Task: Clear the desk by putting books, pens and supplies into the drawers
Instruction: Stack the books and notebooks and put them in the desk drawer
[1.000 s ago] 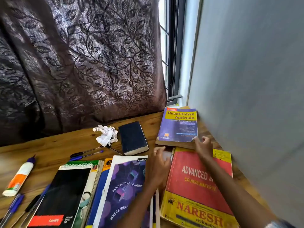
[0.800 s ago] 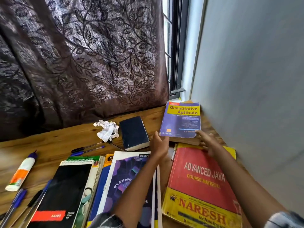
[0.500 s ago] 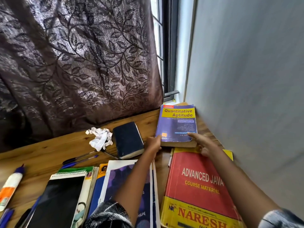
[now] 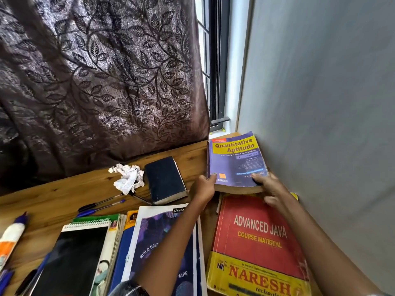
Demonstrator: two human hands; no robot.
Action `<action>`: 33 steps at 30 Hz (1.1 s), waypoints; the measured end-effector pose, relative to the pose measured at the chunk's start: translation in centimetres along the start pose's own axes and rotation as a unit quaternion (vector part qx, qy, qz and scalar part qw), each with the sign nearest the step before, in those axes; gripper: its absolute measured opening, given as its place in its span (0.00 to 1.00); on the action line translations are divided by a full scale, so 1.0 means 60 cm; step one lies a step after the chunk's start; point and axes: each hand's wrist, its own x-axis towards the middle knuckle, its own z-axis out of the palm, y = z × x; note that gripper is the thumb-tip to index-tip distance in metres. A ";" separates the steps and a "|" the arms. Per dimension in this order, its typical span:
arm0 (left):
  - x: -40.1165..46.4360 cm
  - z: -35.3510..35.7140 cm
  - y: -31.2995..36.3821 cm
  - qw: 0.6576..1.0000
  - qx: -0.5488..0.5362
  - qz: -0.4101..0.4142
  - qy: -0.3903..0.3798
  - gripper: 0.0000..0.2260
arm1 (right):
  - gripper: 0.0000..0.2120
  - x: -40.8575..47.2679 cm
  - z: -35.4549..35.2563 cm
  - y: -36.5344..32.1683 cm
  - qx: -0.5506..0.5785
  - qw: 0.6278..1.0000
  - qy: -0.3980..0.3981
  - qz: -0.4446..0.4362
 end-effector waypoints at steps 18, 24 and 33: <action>-0.248 0.002 -0.102 0.922 0.347 0.095 -0.143 0.25 | 0.13 -0.316 -0.154 0.099 -0.185 0.982 -0.007 0.030; -0.273 0.007 -0.086 0.940 0.309 0.142 -0.039 0.29 | 0.16 -0.314 -0.179 0.100 -0.430 0.903 0.012 0.001; -0.255 0.028 -0.060 0.952 0.263 0.018 -0.154 0.41 | 0.20 -0.271 -0.172 0.100 -0.401 0.913 0.057 -0.053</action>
